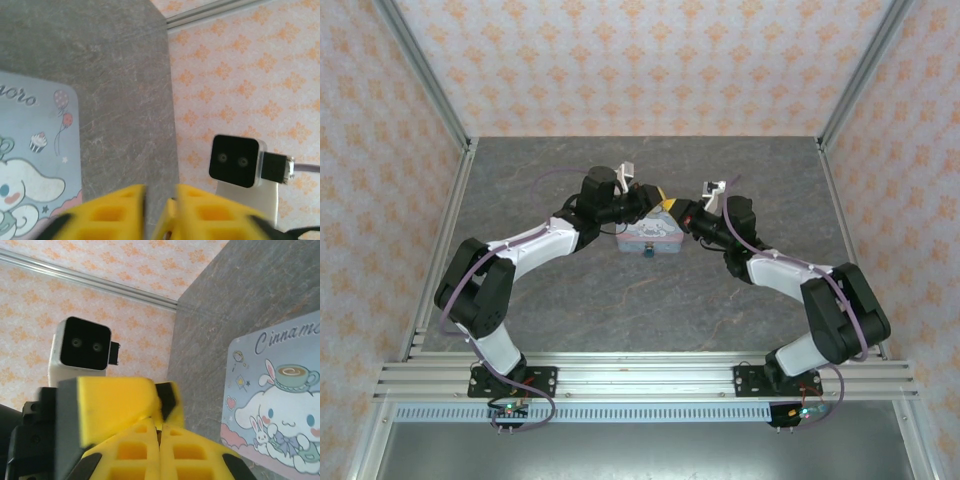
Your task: Unlock a padlock with a key
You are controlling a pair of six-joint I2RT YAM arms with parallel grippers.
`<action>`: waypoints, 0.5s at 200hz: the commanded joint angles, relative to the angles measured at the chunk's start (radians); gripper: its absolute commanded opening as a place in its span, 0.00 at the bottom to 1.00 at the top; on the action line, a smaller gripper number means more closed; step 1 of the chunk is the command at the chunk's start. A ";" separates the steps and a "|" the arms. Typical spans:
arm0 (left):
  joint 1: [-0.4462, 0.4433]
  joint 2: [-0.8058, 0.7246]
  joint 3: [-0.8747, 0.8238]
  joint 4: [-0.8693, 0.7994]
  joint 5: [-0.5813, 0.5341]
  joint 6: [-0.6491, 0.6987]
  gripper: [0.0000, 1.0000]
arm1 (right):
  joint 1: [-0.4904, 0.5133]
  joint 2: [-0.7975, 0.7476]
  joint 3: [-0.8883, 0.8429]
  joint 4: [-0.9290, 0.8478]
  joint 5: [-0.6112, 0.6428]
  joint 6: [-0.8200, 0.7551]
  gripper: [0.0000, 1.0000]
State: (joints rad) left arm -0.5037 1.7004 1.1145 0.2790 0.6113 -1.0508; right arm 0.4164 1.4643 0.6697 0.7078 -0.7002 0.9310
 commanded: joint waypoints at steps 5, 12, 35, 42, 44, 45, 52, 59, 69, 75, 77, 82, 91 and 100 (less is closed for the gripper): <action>0.012 -0.070 0.063 -0.166 -0.056 -0.018 0.61 | 0.014 -0.109 0.004 -0.171 0.065 -0.133 0.00; 0.016 -0.083 0.079 -0.227 -0.070 -0.023 0.67 | 0.019 -0.135 0.013 -0.244 0.088 -0.175 0.00; 0.029 -0.087 0.157 -0.436 -0.067 -0.035 0.71 | 0.059 -0.196 0.050 -0.455 0.185 -0.324 0.00; 0.028 -0.080 0.178 -0.484 -0.055 -0.049 0.71 | 0.078 -0.209 0.060 -0.505 0.229 -0.367 0.00; 0.029 -0.077 0.181 -0.496 -0.051 -0.052 0.71 | 0.083 -0.214 0.062 -0.518 0.242 -0.381 0.00; 0.029 -0.077 0.184 -0.501 -0.049 -0.055 0.71 | 0.085 -0.214 0.064 -0.524 0.249 -0.387 0.00; 0.030 -0.067 0.197 -0.532 -0.030 -0.075 0.70 | 0.106 -0.224 0.074 -0.566 0.294 -0.425 0.00; 0.029 -0.056 0.203 -0.547 -0.003 -0.103 0.70 | 0.127 -0.231 0.085 -0.598 0.340 -0.463 0.00; 0.028 -0.041 0.196 -0.541 0.036 -0.150 0.69 | 0.160 -0.237 0.100 -0.641 0.405 -0.518 0.00; 0.028 -0.034 0.188 -0.531 0.057 -0.178 0.68 | 0.179 -0.240 0.109 -0.661 0.445 -0.547 0.00; 0.029 -0.032 0.185 -0.528 0.062 -0.188 0.67 | 0.186 -0.240 0.112 -0.666 0.457 -0.558 0.00; 0.028 -0.028 0.175 -0.518 0.075 -0.210 0.67 | 0.201 -0.242 0.120 -0.678 0.483 -0.583 0.00; 0.026 -0.026 0.161 -0.500 0.091 -0.244 0.65 | 0.229 -0.240 0.133 -0.694 0.537 -0.628 0.00; 0.024 -0.026 0.149 -0.493 0.098 -0.263 0.63 | 0.262 -0.237 0.144 -0.705 0.593 -0.674 0.00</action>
State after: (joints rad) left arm -0.4759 1.6611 1.2900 -0.1707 0.6346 -1.2026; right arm 0.6167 1.2465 0.7612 0.1177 -0.3241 0.4545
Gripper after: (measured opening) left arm 0.649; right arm 0.040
